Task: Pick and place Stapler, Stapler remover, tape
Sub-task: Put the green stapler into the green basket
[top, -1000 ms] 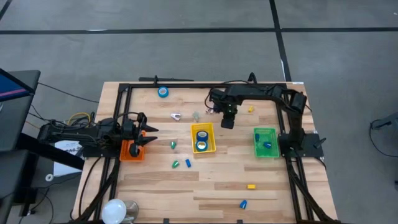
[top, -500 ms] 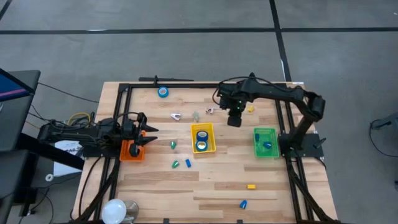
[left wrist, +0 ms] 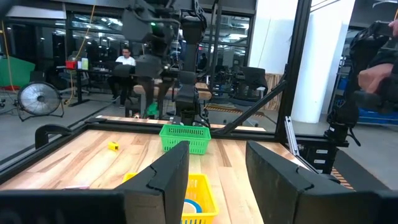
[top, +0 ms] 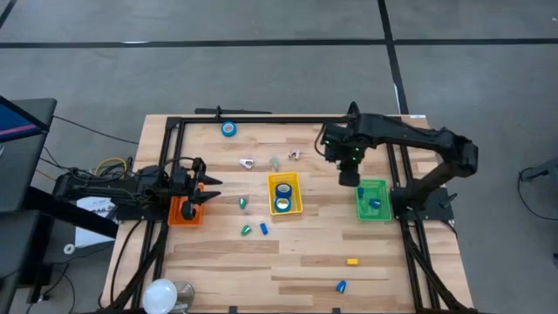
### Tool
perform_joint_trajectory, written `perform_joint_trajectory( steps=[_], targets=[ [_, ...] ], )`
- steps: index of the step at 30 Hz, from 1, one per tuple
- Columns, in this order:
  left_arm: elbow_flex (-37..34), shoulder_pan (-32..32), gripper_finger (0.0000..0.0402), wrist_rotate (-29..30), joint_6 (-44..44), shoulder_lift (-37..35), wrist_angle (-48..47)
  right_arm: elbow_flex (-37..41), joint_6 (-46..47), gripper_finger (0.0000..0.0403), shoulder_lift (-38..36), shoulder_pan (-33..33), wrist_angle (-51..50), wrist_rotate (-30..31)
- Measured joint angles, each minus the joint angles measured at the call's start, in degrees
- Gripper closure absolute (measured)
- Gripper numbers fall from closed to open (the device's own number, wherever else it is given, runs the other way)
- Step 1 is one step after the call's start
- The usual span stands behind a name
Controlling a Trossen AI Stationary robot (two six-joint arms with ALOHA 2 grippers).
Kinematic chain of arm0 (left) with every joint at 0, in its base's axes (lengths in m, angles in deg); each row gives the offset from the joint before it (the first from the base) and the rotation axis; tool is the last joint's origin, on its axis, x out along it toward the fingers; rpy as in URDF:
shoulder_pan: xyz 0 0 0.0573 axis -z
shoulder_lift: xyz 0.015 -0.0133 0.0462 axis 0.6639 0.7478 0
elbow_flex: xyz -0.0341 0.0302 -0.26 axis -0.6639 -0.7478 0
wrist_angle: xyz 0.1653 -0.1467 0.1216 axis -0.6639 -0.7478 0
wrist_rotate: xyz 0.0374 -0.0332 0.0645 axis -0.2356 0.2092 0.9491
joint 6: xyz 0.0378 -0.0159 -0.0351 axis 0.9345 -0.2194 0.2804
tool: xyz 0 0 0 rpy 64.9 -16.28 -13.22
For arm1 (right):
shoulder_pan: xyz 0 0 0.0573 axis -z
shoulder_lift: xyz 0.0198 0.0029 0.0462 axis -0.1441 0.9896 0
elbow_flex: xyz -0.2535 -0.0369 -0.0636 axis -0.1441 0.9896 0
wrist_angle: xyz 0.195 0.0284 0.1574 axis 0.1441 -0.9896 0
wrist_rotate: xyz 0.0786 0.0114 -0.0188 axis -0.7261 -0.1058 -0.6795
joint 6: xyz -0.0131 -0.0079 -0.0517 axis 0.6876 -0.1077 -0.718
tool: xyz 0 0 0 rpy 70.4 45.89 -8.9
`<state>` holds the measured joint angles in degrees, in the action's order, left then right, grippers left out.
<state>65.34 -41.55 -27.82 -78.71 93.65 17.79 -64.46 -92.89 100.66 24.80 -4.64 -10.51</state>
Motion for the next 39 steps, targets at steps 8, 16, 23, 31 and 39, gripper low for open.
perform_joint_trajectory(
  steps=[8,16,23,31,39],
  targets=[
    [0.00,-0.02,0.0252,0.00,0.01,-0.02,0.01,6.87,1.03,0.0341,-5.45,-3.27,-3.47,-0.04],
    [0.00,-0.02,0.0252,0.00,0.02,-0.02,-0.01,13.38,1.03,0.0341,-9.87,-7.10,-4.75,-3.20],
    [0.00,-0.01,0.0252,0.00,0.01,-0.02,0.01,18.40,1.01,0.0341,-10.18,-11.85,-4.94,-9.13],
    [0.00,0.00,0.0252,0.00,0.01,-0.02,0.01,21.71,1.01,0.0341,-10.16,-16.93,-3.63,-12.94],
    [0.00,-0.02,0.0252,0.00,0.02,-0.02,0.01,22.24,1.01,0.0332,-10.16,-19.12,-1.63,-16.58]
  ],
)
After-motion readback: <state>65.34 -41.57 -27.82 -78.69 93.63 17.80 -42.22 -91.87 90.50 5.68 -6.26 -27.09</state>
